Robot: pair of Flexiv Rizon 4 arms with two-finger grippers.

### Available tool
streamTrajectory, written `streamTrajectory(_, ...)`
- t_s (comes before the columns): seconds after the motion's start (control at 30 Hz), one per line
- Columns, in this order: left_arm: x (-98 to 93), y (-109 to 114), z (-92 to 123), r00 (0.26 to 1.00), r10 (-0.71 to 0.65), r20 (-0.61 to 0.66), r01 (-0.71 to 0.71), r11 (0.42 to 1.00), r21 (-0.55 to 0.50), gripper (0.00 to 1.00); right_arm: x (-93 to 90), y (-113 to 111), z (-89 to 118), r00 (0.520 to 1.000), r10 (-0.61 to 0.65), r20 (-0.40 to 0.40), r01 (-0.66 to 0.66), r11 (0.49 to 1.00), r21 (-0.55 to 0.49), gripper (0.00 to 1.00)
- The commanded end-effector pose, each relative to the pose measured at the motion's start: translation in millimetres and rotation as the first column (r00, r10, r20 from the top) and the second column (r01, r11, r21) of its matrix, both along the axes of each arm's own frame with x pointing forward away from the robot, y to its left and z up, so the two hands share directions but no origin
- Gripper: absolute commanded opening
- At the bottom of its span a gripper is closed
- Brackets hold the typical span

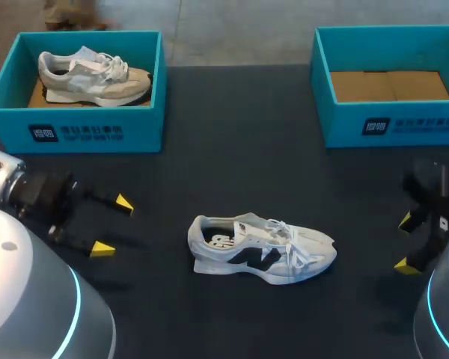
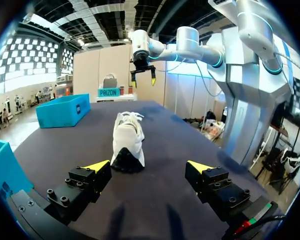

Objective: Take the shoe out of the shoebox, open the shoe tongue, remove and reinsert the insole, then place the shoe into the shoebox

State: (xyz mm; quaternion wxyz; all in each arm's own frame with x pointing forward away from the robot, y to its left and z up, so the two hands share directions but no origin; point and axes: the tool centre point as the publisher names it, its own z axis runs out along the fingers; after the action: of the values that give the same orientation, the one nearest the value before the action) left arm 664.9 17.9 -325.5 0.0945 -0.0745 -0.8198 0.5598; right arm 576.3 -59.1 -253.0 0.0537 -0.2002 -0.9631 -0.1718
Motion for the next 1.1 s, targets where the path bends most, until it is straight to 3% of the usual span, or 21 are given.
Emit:
streamTrajectory(0.03, 6.2, 0.9, -8.4, 1.000, -0.011, -0.009, 0.011, 1.000, -0.019, 1.00, -2.7, -0.1, -0.9, 1.000, -0.002, 0.005, 0.002, 1.000, -0.001, 1.00)
streamTrajectory(0.97, 6.2, 0.9, -8.4, 1.000, -0.011, -0.009, 0.011, 1.000, -0.019, 1.00, -2.7, -0.1, -0.9, 1.000, -0.002, 0.005, 0.002, 1.000, -0.001, 1.00)
streamTrajectory(1.1, 4.2, -0.9, -20.9, 0.999, 0.026, -0.022, -0.027, 0.998, -0.053, 1.00, -2.7, -0.1, -0.9, 1.000, -0.002, 0.005, 0.002, 1.000, -0.001, 1.00)
